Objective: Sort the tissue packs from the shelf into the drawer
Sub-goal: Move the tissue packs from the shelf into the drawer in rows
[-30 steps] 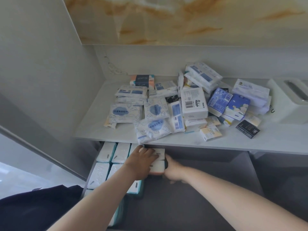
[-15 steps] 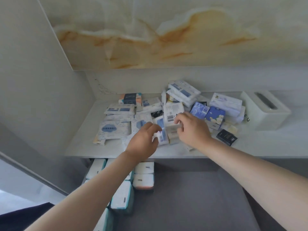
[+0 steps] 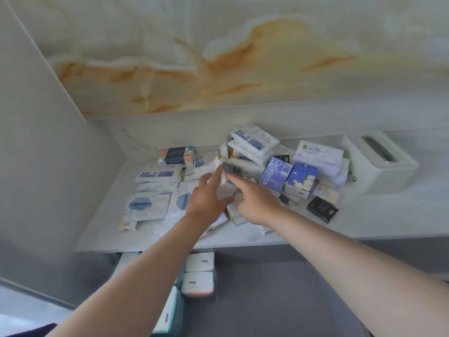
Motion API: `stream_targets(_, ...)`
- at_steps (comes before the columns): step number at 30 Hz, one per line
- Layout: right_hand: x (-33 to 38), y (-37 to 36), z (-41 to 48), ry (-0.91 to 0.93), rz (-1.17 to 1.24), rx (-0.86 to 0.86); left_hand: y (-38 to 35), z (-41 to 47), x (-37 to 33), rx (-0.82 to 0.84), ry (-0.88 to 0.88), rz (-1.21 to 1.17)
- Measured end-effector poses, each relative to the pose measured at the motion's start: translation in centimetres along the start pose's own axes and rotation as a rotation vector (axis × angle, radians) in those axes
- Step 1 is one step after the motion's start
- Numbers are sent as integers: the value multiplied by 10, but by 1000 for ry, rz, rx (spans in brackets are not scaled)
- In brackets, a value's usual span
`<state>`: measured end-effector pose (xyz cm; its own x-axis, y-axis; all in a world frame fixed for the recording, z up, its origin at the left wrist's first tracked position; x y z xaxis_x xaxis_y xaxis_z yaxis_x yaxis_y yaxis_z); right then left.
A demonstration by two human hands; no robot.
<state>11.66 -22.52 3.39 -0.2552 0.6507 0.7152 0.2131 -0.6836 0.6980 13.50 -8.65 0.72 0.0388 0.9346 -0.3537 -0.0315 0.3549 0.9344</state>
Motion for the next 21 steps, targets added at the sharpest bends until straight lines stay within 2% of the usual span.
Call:
stream_targets(3, 0, -7, 1, 66, -102, -50, 8, -2, 21, -73, 92, -93)
stream_targets(5, -11, -14, 1, 2, -175, -75, 14, -2, 27, -97, 133, -123)
stream_targets(7, -21, -20, 0, -58, -231, -51, 21, -5, 23, -78, 112, -106)
stream_targets(11, -19, -34, 3, -31, -327, 14, 27, -6, 20, -104, 19, -27)
stream_targets(15, -25, -49, 5, -113, -244, 13, 29, -5, 18, -114, 47, 3)
stream_targets(18, -34, -46, 7, -165, -222, -89, 31, 2, 19, -120, 144, 110)
stream_targets(21, -39, -41, 10, -198, -201, -145, 34, 4, 26, -165, 241, -15)
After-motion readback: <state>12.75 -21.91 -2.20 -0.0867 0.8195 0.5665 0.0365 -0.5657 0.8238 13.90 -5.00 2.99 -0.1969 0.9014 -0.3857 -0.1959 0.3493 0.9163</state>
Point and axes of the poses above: each hand's wrist, its own z-axis towards the middle knuckle, its own y-axis out of the back of the hand, x = y × z, the point moved 6 cm from there along z, towards the middle knuckle, and after that the axes turned 9 degrees about z, right-handed, at the moved point
